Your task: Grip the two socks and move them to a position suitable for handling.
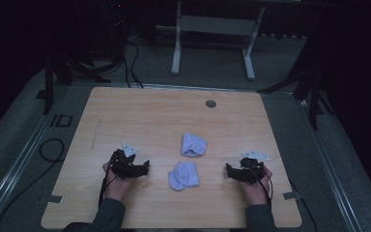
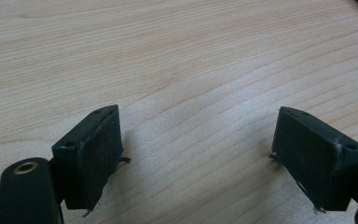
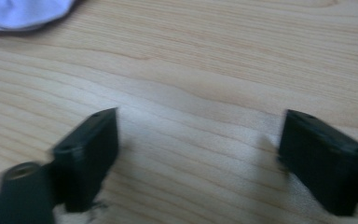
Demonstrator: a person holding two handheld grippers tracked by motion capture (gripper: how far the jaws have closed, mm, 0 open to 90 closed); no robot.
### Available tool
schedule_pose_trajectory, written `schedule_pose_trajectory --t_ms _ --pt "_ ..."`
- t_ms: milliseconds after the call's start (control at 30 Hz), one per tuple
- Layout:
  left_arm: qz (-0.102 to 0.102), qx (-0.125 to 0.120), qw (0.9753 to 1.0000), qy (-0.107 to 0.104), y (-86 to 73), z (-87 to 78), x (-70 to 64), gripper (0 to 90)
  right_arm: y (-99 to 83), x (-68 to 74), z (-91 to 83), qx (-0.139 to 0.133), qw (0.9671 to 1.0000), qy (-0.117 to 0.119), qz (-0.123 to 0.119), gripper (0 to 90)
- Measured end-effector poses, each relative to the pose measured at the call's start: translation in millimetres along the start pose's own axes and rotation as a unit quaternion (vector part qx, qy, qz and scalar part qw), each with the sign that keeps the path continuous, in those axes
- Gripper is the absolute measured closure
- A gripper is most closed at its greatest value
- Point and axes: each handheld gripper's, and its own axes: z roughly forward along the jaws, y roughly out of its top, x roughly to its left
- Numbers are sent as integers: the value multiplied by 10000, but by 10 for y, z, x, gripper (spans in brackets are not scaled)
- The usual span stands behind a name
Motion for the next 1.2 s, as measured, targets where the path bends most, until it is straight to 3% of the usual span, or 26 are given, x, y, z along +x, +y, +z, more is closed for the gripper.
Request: schedule_pose_trajectory --t_ms 33,100,167,500,567,600,667,700,733,767,900,967,1033,1067,1100,1133,1200 --pt "-20 -2 10000 15 1 1 -5 161 8 32 -23 7 10000 11 -15 276" --pt "-38 -5 10000 40 3 4 -11 161 13 41 -28 16 10000 7 -19 310" --pt "-41 -6 10000 41 3 4 -12 161 34 65 -38 48 10000 3 -18 412" --pt "-37 -9 10000 43 5 -5 -23 175 81 138 -104 -48 9994 276 -178 584" --pt "-31 -17 10000 29 6 -16 -39 243 111 194 -149 -119 9986 448 -255 681" --pt "-36 -24 10000 31 4 -18 -44 243 111 194 -149 -119 9986 448 -255 681" --pt "-32 -19 10000 36 1 -22 -44 250 125 248 -170 -142 9978 532 -373 748" --pt "-24 -25 10000 34 -2 -24 -43 252 139 312 -189 -155 9968 602 -496 824" --pt "-26 -30 10000 30 -3 -25 -42 252 139 312 -189 -155 9968 602 -496 824" --pt "-28 -34 10000 25 -4 -25 -42 252 157 383 -209 -193 9952 711 -643 890" --pt "-42 -26 10000 42 -4 -27 -47 254 174 491 -224 -216 9932 836 -779 900" --pt "-53 -12 10000 56 -2 -29 -50 254 176 653 -213 -185 9894 1052 -983 900" --pt "-62 -7 10000 64 -2 -30 -53 254 175 695 -214 -165 9884 1114 -1019 900" --pt "-66 -7 10000 70 -2 -30 -54 254 172 762 -211 -174 9862 1213 -1111 900" --pt "-75 0 9999 83 -2 -32 -59 254 162 875 -195 -76 9816 1487 -1192 900" --pt "-73 -6 9999 103 -2 -32 -63 254 162 875 -195 -76 9816 1487 -1192 900" --pt "-54 -11 9998 170 -1 -35 -83 254 140 979 -175 1 9780 1614 -1323 900"
